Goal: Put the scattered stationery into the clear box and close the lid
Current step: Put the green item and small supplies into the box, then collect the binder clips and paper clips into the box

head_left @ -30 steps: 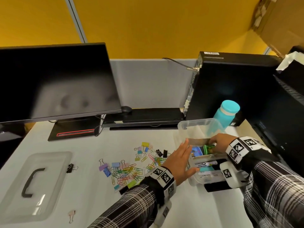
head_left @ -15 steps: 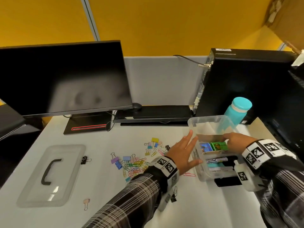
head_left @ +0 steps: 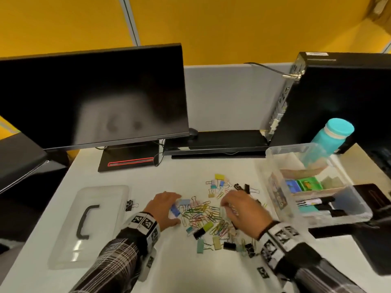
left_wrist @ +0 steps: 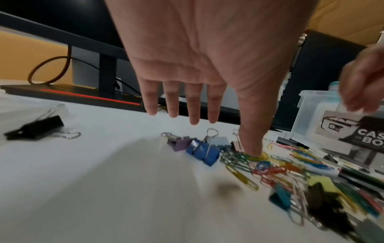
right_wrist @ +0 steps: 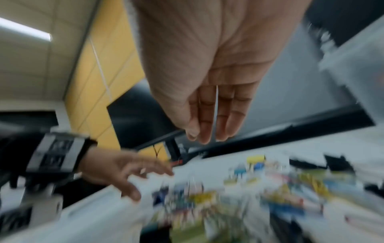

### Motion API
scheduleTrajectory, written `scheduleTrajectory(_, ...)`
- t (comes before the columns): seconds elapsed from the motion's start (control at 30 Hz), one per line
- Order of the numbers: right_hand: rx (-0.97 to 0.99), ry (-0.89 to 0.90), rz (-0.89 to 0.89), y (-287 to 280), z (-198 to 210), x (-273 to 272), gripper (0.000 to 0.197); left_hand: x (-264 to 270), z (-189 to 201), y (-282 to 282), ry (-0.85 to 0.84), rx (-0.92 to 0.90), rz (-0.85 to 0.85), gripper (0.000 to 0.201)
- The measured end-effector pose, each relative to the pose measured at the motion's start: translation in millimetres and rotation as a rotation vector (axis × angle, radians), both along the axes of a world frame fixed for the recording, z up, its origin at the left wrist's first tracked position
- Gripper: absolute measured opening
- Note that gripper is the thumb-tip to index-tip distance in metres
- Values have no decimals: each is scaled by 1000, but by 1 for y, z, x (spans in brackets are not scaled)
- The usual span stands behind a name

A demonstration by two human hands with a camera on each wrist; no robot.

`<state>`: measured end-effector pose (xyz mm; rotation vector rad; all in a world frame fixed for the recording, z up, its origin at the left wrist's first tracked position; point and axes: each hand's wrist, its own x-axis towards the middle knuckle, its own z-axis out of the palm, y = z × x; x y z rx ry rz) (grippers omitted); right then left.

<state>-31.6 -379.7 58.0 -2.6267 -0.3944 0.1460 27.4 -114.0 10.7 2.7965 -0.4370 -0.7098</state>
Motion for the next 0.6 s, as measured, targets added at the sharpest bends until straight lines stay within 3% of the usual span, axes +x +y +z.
scheduleTrajectory(0.13,-177,219,150,43,-43,1,25,-3,-9,-5,-54,-3,-47,57)
scheduleTrajectory(0.33,-223,260,-21,64,-70,-6,29,-4,-16,-4,-122,107,-132,31)
scheduleTrajectory(0.47,-12,325,-158,62,-69,-8,38,-1,-21,2,-165,187,-280,33)
scheduleTrajectory(0.6,407,473,-445,51,-55,-7,45,4,-22,5,-202,198,-339,34)
